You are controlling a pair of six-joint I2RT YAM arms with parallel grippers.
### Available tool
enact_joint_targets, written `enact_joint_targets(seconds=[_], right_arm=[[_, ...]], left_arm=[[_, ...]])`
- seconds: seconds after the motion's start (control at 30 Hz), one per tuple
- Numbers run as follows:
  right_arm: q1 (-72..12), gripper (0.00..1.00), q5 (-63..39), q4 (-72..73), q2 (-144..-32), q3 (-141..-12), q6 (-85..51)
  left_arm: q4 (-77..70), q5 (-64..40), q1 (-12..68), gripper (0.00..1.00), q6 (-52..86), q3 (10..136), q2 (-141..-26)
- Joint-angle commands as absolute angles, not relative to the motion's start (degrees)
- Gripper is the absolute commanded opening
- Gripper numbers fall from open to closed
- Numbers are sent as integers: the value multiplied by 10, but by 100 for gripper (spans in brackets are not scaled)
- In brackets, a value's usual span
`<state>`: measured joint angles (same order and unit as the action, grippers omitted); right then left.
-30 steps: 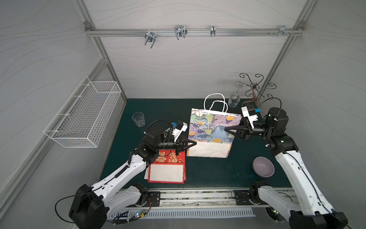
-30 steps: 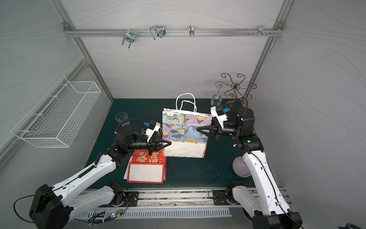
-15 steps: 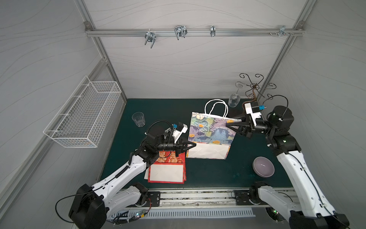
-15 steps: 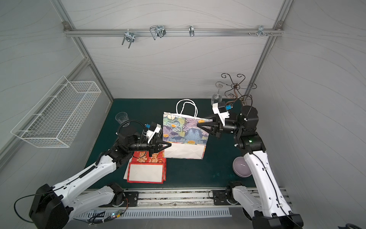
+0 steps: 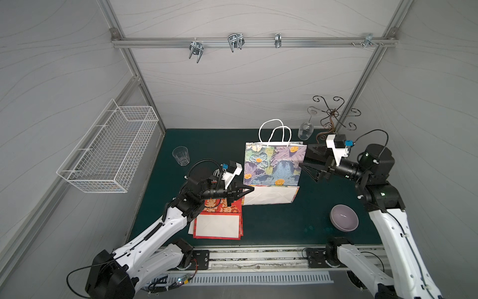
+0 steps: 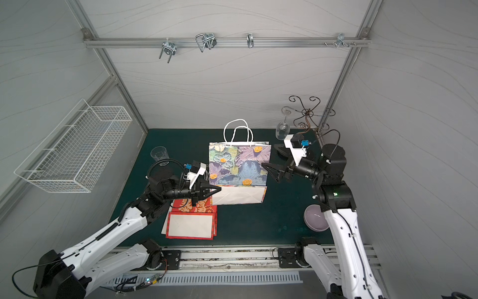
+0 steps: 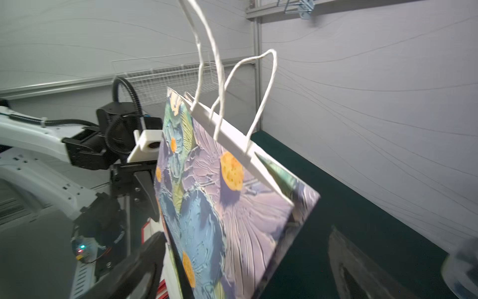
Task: Put away the paper bag
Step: Press the paper bag at the center of the board.
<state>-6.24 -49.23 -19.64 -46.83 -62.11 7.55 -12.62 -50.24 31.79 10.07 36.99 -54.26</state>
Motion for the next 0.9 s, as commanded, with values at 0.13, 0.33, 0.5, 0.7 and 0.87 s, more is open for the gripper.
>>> enact_joint_targets(seconds=[0.13,0.33,0.5,0.7,0.87], right_arm=[[-58,99,-560,-348,-410,-547,117],[-58,99,-641,-337,-416,-501,104],[-78,93,-698,-239,-456,-504,58],[-129,63,-715,-207,-507,-544,59],[-134,22,-709,-170,-511,-549,32]], left_arm=[[-129,-507,320,0,71,435,-527],[-126,-523,319,0,75,457,-526],[-167,-540,319,0,121,449,-530],[-172,-552,319,0,169,450,-541],[-169,-551,319,0,190,443,-539]])
